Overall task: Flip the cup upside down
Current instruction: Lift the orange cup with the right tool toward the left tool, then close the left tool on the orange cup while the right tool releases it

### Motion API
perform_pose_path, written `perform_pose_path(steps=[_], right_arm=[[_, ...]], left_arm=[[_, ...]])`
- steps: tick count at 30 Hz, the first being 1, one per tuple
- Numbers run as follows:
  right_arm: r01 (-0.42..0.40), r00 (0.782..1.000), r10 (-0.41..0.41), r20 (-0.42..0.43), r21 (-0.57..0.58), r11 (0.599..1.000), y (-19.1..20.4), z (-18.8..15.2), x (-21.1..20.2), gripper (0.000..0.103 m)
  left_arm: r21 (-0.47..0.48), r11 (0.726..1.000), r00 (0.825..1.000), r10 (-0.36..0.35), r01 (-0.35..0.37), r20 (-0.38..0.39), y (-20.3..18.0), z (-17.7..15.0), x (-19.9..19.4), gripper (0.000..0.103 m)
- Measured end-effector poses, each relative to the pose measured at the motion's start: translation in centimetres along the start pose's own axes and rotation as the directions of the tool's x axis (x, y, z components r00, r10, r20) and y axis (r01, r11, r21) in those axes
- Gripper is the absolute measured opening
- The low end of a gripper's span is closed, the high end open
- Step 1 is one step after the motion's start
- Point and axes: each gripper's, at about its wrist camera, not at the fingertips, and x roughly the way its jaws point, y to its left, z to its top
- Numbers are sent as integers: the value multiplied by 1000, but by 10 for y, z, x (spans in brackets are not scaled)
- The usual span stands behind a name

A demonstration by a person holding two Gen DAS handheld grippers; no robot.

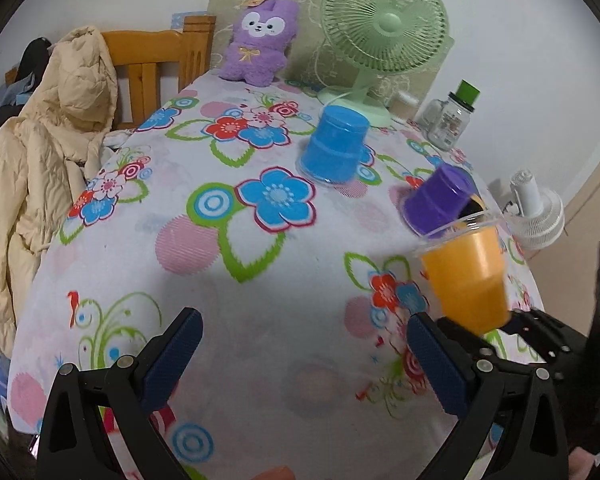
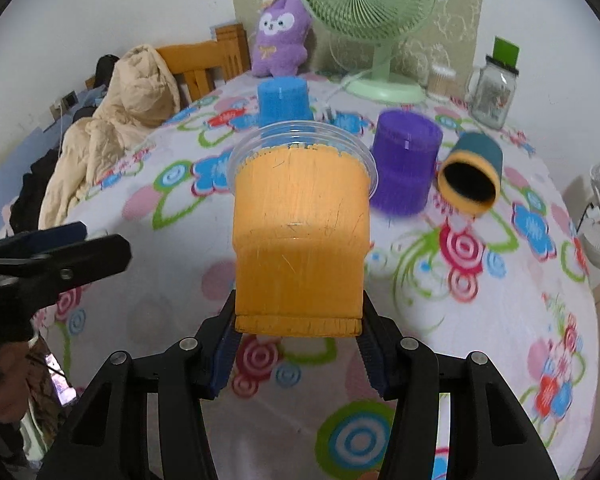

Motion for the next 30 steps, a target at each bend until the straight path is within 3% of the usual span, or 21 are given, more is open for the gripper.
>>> perform_pose_path(steps=[4,9,13,30], right_arm=[[-25,1000,25,-16,6,1000,8,-15,0,56],[1,1000,-1,-11,-3,1000,11,-21,-4,58],[13,1000,-13,-20,17,1000,5,-22,-5,70],[-22,1000,21,17,43,999,-9,-26,-28,77]], left_arm=[[20,1000,1000,11,-11,3,-8,-12,-7,103],[26,1000,1000,17,-17,-6,-11,-19,-9,103],[31,999,1000,16,-16,0,-15,-20,-12,103],[57,998,1000,9,-9,7,-38,-18,-16,103]])
